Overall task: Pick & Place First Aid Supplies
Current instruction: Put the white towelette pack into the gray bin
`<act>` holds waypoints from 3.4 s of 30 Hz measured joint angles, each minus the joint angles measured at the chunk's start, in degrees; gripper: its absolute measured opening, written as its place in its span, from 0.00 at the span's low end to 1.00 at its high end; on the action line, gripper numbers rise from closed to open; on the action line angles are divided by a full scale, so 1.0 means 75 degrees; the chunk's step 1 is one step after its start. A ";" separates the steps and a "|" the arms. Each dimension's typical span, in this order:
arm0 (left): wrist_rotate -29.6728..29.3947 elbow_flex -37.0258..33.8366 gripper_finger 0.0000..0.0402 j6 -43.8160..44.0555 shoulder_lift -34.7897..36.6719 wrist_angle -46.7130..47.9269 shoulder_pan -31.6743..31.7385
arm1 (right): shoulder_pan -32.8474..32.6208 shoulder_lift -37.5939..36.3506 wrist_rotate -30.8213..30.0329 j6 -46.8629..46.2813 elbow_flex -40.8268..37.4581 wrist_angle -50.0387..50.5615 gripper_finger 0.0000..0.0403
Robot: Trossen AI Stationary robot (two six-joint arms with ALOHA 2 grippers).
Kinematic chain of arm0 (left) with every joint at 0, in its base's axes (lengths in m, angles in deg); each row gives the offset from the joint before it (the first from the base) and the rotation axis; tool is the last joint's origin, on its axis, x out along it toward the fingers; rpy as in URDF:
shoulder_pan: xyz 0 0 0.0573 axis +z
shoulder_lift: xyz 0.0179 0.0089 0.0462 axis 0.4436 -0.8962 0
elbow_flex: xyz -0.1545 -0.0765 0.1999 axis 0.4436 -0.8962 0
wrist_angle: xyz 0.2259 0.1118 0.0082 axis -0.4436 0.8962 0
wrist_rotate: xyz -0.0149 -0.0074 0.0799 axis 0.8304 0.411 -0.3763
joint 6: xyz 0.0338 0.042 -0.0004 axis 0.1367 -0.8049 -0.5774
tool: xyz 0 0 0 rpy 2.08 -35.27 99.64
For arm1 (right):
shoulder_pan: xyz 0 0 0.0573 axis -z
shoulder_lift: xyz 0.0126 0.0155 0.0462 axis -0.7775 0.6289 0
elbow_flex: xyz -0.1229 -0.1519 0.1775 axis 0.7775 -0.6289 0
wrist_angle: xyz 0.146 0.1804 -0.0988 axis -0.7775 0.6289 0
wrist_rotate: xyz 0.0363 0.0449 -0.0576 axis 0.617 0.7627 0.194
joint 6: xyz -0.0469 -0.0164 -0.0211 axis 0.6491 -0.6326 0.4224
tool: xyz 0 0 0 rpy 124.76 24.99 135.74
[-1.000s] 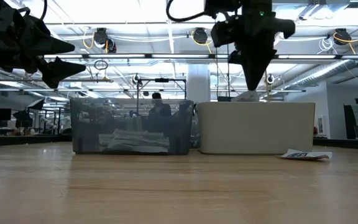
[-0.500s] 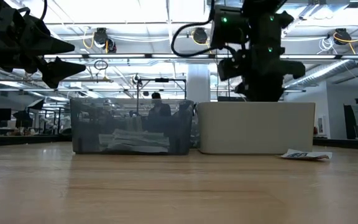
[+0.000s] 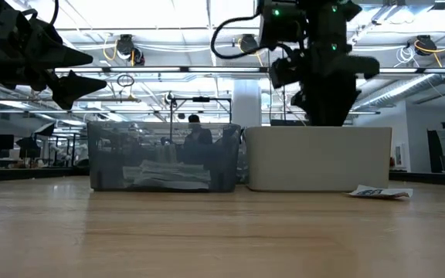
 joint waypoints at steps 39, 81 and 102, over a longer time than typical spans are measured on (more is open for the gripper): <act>0.0000 -0.0001 0.77 0.0000 0.0000 0.0000 -0.0001 | -0.2896 -0.0527 -0.0040 -0.1946 0.1333 0.1175 0.43; 0.0000 0.0000 0.77 0.0000 0.0002 0.0000 -0.0001 | -0.3605 0.0597 -0.0814 -0.2159 -0.1252 -0.1799 0.02; 0.0000 -0.0001 0.77 0.0001 0.0003 -0.0002 0.0002 | -0.3657 -0.0227 -0.1010 -0.1856 0.1474 0.1671 0.00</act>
